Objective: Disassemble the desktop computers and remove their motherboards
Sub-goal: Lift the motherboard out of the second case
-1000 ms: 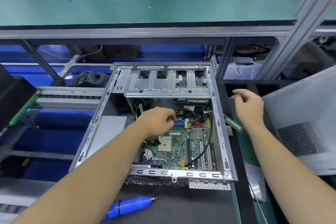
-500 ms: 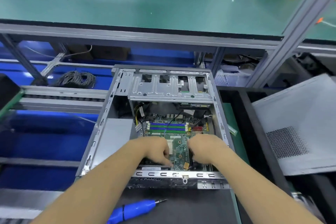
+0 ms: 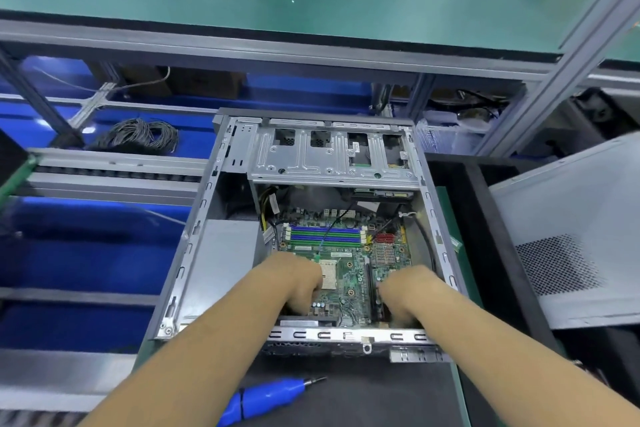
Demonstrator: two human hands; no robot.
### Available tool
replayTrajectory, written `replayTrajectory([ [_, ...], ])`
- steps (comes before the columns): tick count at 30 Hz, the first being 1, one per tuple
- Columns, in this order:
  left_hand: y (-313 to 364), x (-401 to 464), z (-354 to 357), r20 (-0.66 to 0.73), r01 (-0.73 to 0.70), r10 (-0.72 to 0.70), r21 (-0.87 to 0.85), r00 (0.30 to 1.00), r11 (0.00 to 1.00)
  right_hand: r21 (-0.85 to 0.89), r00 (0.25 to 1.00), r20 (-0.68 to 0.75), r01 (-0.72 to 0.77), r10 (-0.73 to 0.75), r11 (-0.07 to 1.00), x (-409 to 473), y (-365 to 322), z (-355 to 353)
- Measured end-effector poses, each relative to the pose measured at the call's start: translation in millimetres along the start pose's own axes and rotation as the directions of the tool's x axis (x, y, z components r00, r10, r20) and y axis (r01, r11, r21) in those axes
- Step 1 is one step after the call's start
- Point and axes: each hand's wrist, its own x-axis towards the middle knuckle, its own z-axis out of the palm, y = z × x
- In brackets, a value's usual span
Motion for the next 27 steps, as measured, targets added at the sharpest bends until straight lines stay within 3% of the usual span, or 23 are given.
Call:
replayTrajectory([
  [4,7,2,-4,-0.107,-0.14,0.115,-0.268,0.988,0.953,0.121,1.0,0.013,-0.008,0.007,0.993,7,0,-2],
  [6,11,2,-6,-0.08,-0.168,0.149,-0.376,0.986,0.911,0.126,0.998,0.013,-0.059,0.058,0.99,11,1,0],
  [10,13,5,-3,0.061,-0.127,0.154,-0.319,0.986,0.939,0.16,0.992,-0.014,-0.123,0.127,0.979,12,2,-1],
  [13,10,12,2,0.114,-0.076,0.093,-0.144,0.989,0.987,0.155,0.992,-0.022,-0.122,0.127,0.98,10,1,-1],
  [15,7,13,3,0.125,-0.012,0.02,-0.066,0.992,0.998,0.145,0.995,-0.067,-0.068,0.078,0.987,5,-1,-1],
  [18,4,12,2,0.127,0.037,-0.027,-0.072,0.991,0.997,0.15,0.978,-0.168,0.149,-0.123,0.977,-1,-9,-2],
  [20,5,12,2,0.124,0.029,-0.02,-0.07,0.992,0.997,0.183,0.958,-0.145,0.271,-0.247,0.945,-6,-13,-4],
  [27,6,17,2,0.218,0.011,0.019,-0.133,0.976,0.991,0.205,0.914,-0.101,0.405,-0.392,0.891,-4,-16,-6],
])
